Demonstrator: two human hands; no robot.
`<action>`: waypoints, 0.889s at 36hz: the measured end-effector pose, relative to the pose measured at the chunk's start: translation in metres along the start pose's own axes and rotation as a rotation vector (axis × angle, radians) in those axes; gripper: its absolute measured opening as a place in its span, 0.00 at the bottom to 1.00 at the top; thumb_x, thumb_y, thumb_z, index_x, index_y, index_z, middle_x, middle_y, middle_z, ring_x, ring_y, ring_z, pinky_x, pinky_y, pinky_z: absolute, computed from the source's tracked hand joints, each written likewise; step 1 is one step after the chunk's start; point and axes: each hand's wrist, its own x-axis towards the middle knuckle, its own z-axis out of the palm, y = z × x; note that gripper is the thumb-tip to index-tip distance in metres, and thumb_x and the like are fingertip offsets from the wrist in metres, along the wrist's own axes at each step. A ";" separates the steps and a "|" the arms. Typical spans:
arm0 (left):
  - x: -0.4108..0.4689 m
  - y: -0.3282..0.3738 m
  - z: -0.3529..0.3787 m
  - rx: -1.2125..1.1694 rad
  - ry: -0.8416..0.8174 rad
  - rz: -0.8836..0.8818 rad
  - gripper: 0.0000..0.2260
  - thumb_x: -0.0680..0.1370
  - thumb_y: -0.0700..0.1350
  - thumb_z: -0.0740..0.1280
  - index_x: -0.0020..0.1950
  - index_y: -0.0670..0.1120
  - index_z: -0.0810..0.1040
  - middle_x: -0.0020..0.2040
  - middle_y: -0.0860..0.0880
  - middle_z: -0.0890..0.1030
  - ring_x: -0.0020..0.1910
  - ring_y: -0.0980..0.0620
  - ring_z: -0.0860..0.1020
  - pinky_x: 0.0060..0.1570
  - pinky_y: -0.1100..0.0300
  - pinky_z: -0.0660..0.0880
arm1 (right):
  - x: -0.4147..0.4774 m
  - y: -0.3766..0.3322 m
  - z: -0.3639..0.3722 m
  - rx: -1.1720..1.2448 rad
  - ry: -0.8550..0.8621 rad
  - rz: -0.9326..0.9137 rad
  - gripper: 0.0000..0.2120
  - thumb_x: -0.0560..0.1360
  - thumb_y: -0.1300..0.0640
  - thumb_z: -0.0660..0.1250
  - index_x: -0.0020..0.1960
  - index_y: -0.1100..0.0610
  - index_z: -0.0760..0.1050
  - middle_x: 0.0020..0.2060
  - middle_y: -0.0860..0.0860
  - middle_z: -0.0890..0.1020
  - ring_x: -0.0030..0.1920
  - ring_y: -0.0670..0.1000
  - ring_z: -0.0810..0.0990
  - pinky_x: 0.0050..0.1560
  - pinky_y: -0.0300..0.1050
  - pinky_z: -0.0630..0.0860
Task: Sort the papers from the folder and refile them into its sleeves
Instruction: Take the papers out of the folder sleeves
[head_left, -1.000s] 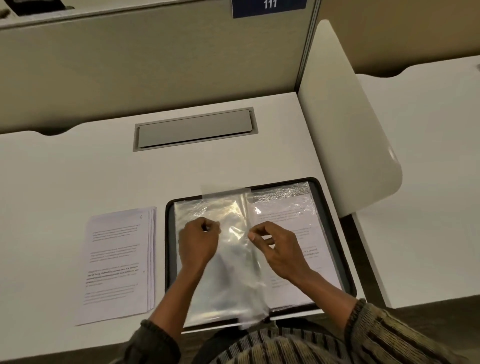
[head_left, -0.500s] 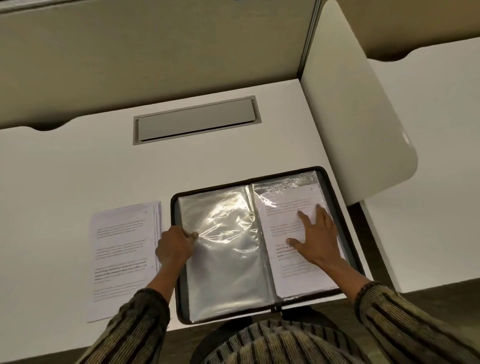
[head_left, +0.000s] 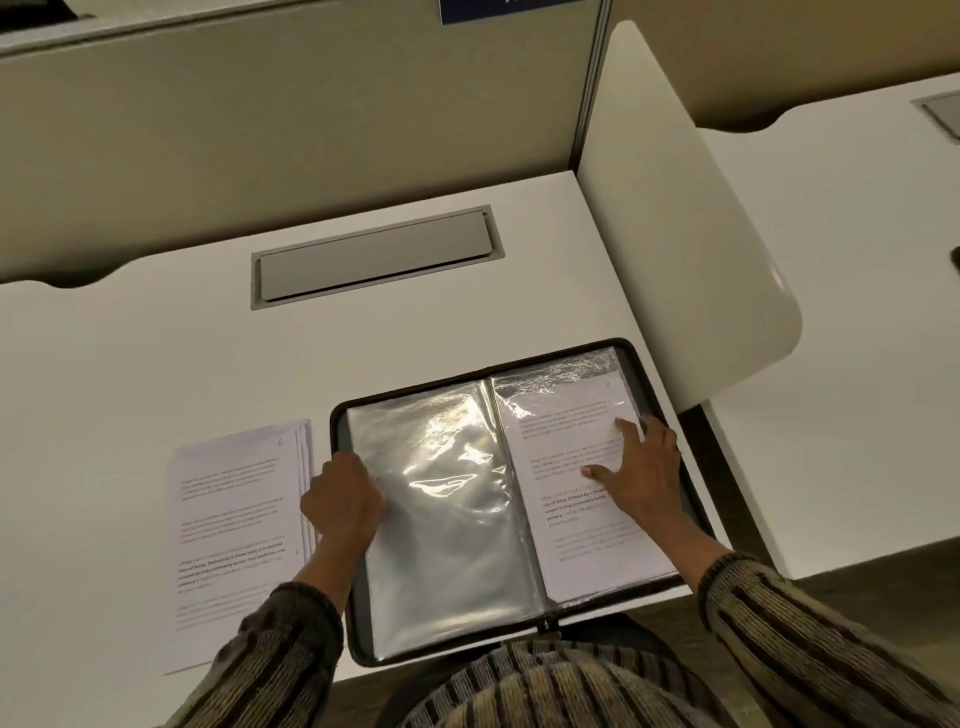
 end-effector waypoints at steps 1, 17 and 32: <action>-0.003 0.004 0.000 -0.006 0.009 0.030 0.13 0.82 0.55 0.69 0.56 0.45 0.79 0.41 0.50 0.74 0.41 0.48 0.79 0.42 0.56 0.74 | 0.001 0.002 -0.001 0.019 0.039 -0.008 0.43 0.67 0.39 0.82 0.74 0.55 0.70 0.72 0.60 0.68 0.72 0.62 0.64 0.69 0.63 0.69; -0.082 0.132 0.038 -0.168 -0.225 0.867 0.43 0.80 0.66 0.68 0.85 0.45 0.56 0.87 0.45 0.49 0.86 0.45 0.48 0.82 0.46 0.53 | 0.027 -0.003 -0.033 0.477 0.145 0.130 0.28 0.75 0.59 0.77 0.72 0.53 0.70 0.55 0.48 0.80 0.52 0.50 0.79 0.53 0.47 0.74; -0.085 0.150 0.053 -0.148 -0.272 0.819 0.30 0.80 0.62 0.69 0.76 0.46 0.72 0.84 0.46 0.59 0.84 0.45 0.54 0.79 0.44 0.61 | 0.060 -0.008 -0.059 0.607 0.011 -0.016 0.06 0.77 0.53 0.76 0.51 0.54 0.86 0.44 0.44 0.87 0.46 0.47 0.84 0.53 0.54 0.83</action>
